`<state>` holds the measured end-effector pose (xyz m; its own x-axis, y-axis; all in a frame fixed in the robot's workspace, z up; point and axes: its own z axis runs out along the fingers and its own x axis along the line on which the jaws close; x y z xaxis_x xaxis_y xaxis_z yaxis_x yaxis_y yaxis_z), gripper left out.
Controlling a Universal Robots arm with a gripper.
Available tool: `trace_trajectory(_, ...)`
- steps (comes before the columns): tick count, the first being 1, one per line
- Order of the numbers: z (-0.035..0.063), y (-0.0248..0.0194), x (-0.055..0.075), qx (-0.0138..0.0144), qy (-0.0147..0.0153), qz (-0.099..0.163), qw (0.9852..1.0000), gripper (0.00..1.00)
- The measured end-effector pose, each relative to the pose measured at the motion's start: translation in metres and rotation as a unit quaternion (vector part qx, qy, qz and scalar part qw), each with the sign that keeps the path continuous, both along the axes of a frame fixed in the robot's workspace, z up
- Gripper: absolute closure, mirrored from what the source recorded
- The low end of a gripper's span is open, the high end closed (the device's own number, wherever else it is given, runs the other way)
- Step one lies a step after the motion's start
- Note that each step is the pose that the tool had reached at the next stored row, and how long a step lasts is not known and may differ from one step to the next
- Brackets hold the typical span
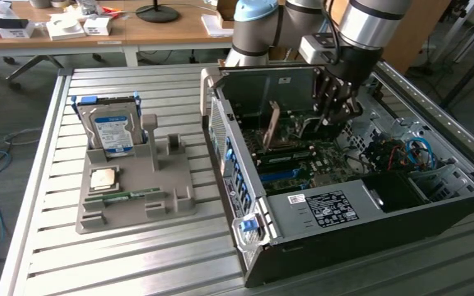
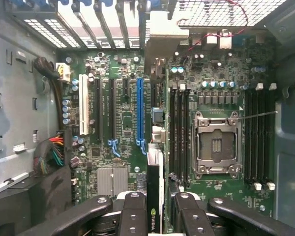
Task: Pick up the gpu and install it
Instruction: 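Insert the gpu into the slot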
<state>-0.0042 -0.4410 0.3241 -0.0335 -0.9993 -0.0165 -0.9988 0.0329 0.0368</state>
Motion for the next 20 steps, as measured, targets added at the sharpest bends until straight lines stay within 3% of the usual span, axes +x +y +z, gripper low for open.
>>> trace_trajectory(6, 0.0, -0.0054, 0.0, 0.0, 0.0, 0.0, 1.0, 0.73)
trace_trajectory(20, -0.0001, -0.0058, 0.0, -0.0001, 0.0, 0.0, 1.0, 0.73)
